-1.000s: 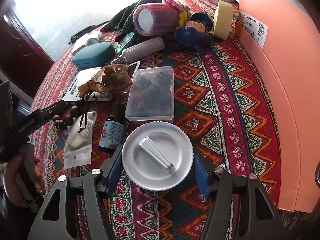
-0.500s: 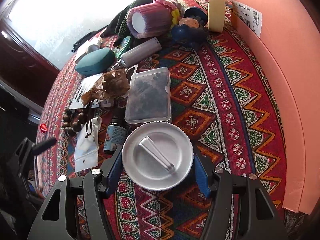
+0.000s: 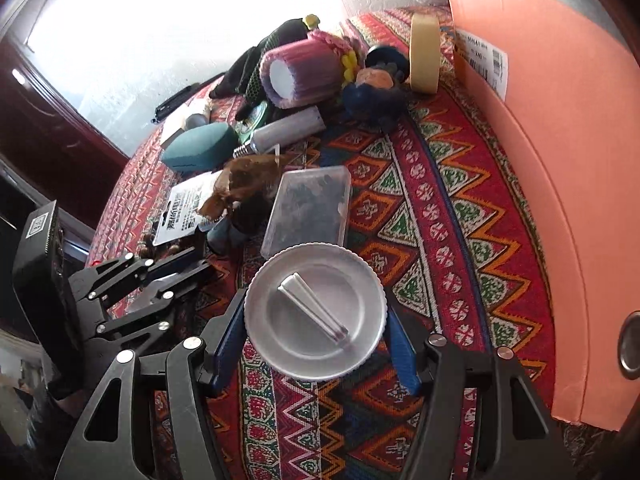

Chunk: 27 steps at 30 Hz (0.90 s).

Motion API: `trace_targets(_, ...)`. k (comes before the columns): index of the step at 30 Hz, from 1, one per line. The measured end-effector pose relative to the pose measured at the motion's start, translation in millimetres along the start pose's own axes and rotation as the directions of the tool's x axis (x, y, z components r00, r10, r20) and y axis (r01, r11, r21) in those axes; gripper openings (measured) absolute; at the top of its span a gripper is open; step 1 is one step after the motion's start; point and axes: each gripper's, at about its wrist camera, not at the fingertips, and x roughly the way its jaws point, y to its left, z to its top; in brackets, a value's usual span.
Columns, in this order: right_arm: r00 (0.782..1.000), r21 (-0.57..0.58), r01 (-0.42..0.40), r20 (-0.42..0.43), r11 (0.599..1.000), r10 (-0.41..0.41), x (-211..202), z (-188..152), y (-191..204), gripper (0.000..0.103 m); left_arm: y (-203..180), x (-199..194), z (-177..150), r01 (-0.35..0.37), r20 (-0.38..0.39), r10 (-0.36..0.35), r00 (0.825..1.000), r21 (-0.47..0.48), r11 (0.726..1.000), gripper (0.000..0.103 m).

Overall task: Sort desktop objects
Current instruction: 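Grasp the white packet beside the wooden beads with the left tool, then lift the white packet off the bed with the left tool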

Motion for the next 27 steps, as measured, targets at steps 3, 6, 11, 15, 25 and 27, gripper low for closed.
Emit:
trace_targets(3, 0.999, -0.024, -0.013, 0.028, 1.0, 0.014, -9.8, -1.0, 6.3, 0.065, 2.3, -28.4, -17.1, 0.013, 0.03, -0.011, 0.999, -0.062, 0.998, 0.016)
trace_targets(6, 0.999, -0.042, -0.021, 0.043, 0.999, 0.023, -19.8, -5.9, 14.0, 0.065, -4.9, -57.4, -30.5, 0.011, 0.07, -0.006, 0.998, -0.077, 0.997, 0.015)
trace_targets(11, 0.996, -0.071, -0.016, 0.083, 0.997, 0.022, -47.4, -23.1, 26.1, 0.065, -15.6, -103.6, -49.7, -0.01, 0.125, 0.022, 0.992, -0.091, 0.996, 0.005)
trace_targets(15, 0.994, -0.075, -0.03, 0.1, 0.997, 0.037, -65.3, -36.8, 31.5, 0.066, -14.5, -125.3, -58.0, -0.017, 0.15, 0.03, 0.988, -0.089, 0.996, 0.005)
trace_targets(25, 0.995, -0.097, -0.042, 0.09, 0.994, 0.051, -85.6, -59.4, 35.6, 0.066, -24.4, -106.4, -96.8, 0.02, 0.077, -0.015, 0.997, -0.057, 0.998, 0.086)
trace_targets(27, 0.995, -0.102, -0.04, 0.086, 0.994, 0.048, -86.0, -61.3, 35.6, 0.066, -36.0, -99.4, -99.6, -0.012, 0.055, 0.014, 0.998, -0.032, 0.999, 0.101)
